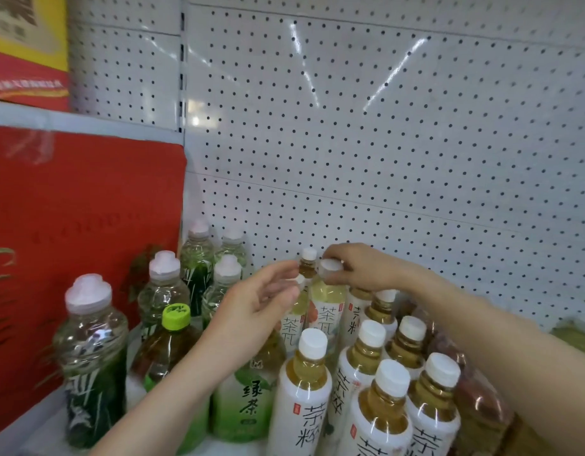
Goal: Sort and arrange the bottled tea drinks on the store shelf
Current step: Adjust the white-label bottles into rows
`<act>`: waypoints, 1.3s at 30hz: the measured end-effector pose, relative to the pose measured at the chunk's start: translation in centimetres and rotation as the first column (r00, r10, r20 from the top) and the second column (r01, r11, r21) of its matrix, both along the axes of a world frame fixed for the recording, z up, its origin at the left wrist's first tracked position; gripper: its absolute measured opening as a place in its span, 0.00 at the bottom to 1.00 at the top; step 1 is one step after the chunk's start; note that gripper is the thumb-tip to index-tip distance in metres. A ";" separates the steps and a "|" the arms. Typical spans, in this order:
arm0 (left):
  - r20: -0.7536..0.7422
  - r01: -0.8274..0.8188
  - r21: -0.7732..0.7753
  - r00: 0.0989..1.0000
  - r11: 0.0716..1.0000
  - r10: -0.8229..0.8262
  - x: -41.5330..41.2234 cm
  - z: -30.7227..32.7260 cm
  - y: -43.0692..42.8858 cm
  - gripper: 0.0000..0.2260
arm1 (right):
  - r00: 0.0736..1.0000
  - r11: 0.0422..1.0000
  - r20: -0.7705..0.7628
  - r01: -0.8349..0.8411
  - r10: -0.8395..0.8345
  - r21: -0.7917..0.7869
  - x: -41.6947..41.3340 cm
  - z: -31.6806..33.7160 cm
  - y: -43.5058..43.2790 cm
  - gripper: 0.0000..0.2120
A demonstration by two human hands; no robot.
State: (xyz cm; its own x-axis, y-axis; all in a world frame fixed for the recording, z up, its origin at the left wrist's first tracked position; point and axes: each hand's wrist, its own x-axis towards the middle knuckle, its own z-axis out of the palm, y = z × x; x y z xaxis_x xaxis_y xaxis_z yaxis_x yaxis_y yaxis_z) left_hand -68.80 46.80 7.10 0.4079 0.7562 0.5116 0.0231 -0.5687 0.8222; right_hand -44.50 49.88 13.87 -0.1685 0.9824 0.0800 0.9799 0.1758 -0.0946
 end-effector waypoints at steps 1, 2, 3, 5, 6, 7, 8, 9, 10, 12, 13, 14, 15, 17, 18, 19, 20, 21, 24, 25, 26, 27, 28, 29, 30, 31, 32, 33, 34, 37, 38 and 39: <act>-0.004 -0.012 0.003 1.000 1.000 0.012 0.4 0.4 0.4 0.18 | 0.998 0.999 -0.060 -0.016 0.019 0.045 0.0 1.0 -0.5 0.14; -0.016 -0.017 0.004 1.000 1.000 0.017 1.0 0.9 0.8 0.21 | 0.993 0.995 -0.114 -0.027 0.038 0.093 0.1 2.0 -1.0 0.14; -0.038 -0.023 0.004 0.999 1.000 0.023 1.5 1.4 1.2 0.25 | 0.982 0.990 -0.179 -0.033 0.057 0.136 0.0 3.1 -1.4 0.14; -0.119 -0.044 0.013 0.992 0.999 0.045 2.6 2.3 2.1 0.33 | 0.927 0.983 -0.361 -0.043 0.107 0.181 -0.1 5.2 -2.1 0.15; -0.168 -0.054 0.013 0.984 0.998 0.056 3.0 2.8 2.5 0.36 | 0.878 0.981 -0.460 -0.050 0.131 0.185 -0.2 6.0 -2.3 0.15; -0.202 -0.054 0.006 0.978 0.999 0.054 3.2 3.3 2.8 0.36 | 0.824 0.981 -0.545 -0.064 0.156 0.183 -0.5 6.6 -2.4 0.14; -0.206 -0.047 -0.005 0.978 0.999 0.045 3.4 3.7 3.2 0.33 | 0.775 0.978 -0.605 -0.081 0.184 0.193 -0.8 7.1 -2.3 0.12; -0.178 -0.038 -0.023 0.984 0.999 0.034 3.4 4.0 3.5 0.28 | 0.731 0.974 -0.651 -0.087 0.205 0.210 -1.3 7.4 -2.1 0.10; -0.127 -0.031 -0.047 0.992 0.998 0.025 3.2 4.2 3.8 0.24 | 0.677 0.970 -0.701 -0.083 0.223 0.228 -1.8 7.7 -1.8 0.09; -0.009 -0.029 -0.095 1.000 0.995 0.029 2.6 4.4 4.2 0.19 | 0.505 0.969 -0.830 -0.070 0.238 0.235 -2.6 7.7 -1.0 0.12; 0.054 -0.034 -0.121 0.998 0.992 0.041 2.1 4.5 4.3 0.17 | 0.432 0.978 -0.878 -0.057 0.204 0.199 -2.8 7.4 -0.4 0.16; 0.125 -0.033 -0.154 0.991 0.987 0.053 1.7 4.5 4.4 0.15 | 0.437 0.988 -0.887 -0.038 0.149 0.147 -2.9 6.8 0.2 0.19; 0.192 -0.024 -0.188 0.979 0.982 0.061 1.2 4.6 4.5 0.15 | 0.549 0.995 -0.832 -0.015 0.087 0.094 -3.0 6.0 0.8 0.20; 0.289 -0.011 -0.236 0.954 0.972 0.081 0.0 4.8 4.5 0.18 | 0.881 1.000 -0.474 -0.005 -0.003 -0.016 -2.6 3.4 2.2 0.22; 0.314 -0.011 -0.248 0.945 0.969 0.091 -0.5 4.8 4.6 0.20 | 0.967 0.995 -0.255 -0.018 -0.009 -0.102 -2.5 2.0 2.9 0.24; 0.330 -0.010 -0.256 0.939 0.967 0.097 -1.1 4.7 4.6 0.20 | 0.996 0.981 -0.091 -0.025 0.008 -0.194 -2.4 0.6 3.5 0.27; 0.341 -0.007 -0.263 0.935 0.965 0.100 -1.6 4.6 4.6 0.20 | 1.000 0.963 -0.001 -0.024 0.025 -0.269 -2.5 -0.6 4.0 0.31; 0.348 -0.002 -0.268 0.932 0.963 0.099 -2.0 4.4 4.6 0.20 | 0.998 0.951 0.045 -0.020 0.035 -0.309 -2.6 -1.6 4.4 0.33; 0.346 -0.004 -0.274 0.933 0.962 0.102 -2.8 3.9 4.3 0.19 | 0.994 0.969 0.100 -0.019 0.045 -0.248 -3.0 -3.0 5.4 0.31; 0.347 -0.002 -0.281 0.932 0.960 0.104 -3.0 3.8 4.2 0.19 | 0.993 0.974 0.107 -0.028 0.053 -0.223 -3.0 -3.2 5.6 0.28; 0.353 0.003 -0.287 0.930 0.958 0.103 -3.0 3.8 4.1 0.19 | 0.993 0.975 0.102 -0.036 0.059 -0.220 -2.9 -3.3 5.7 0.26; 0.359 0.008 -0.291 0.928 0.957 0.101 -3.1 3.7 4.0 0.19 | 0.996 0.972 0.073 -0.039 0.057 -0.230 -2.8 -3.3 5.7 0.24; 0.362 0.012 -0.292 0.927 0.956 0.099 -3.2 3.7 4.0 0.18 | 0.999 0.971 0.009 -0.038 0.041 -0.238 -2.6 -3.3 5.5 0.22; 0.360 0.016 -0.294 0.928 0.956 0.095 -3.3 3.7 3.9 0.18 | 0.996 0.971 -0.084 -0.039 0.019 -0.234 -2.5 -3.1 5.2 0.20; 0.357 0.022 -0.297 0.930 0.955 0.089 -3.3 3.6 3.8 0.19 | 0.984 0.976 -0.178 -0.038 -0.001 -0.216 -2.3 -2.6 4.8 0.18; 0.356 0.030 -0.300 0.931 0.953 0.083 -3.3 3.6 3.7 0.21 | 0.964 0.982 -0.265 -0.034 -0.017 -0.186 -2.2 -2.0 4.3 0.17; 0.358 0.039 -0.306 0.930 0.951 0.077 -3.3 3.6 3.6 0.22 | 0.936 0.988 -0.352 -0.021 -0.035 -0.155 -2.0 -1.2 3.8 0.17; 0.363 0.047 -0.312 0.929 0.949 0.073 -3.2 3.6 3.4 0.23 | 0.894 0.992 -0.444 -0.006 -0.052 -0.128 -1.7 -0.3 3.3 0.17; 0.369 0.055 -0.317 0.927 0.947 0.070 -3.0 3.7 3.3 0.24 | 0.836 0.995 -0.545 0.006 -0.060 -0.101 -1.6 0.5 2.7 0.16; 0.385 0.078 -0.319 0.921 0.945 0.054 -2.3 4.0 2.8 0.24 | 0.538 0.998 -0.843 0.048 -0.002 0.028 -1.6 2.8 0.7 0.17; 0.392 0.092 -0.320 0.919 0.943 0.044 -2.0 4.1 2.5 0.23 | 0.431 0.993 -0.902 0.086 0.035 0.079 -1.8 3.4 0.1 0.19; 0.400 0.110 -0.319 0.916 0.941 0.028 -1.8 4.2 2.2 0.23 | 0.337 0.983 -0.938 0.132 0.075 0.126 -2.1 4.0 -0.5 0.21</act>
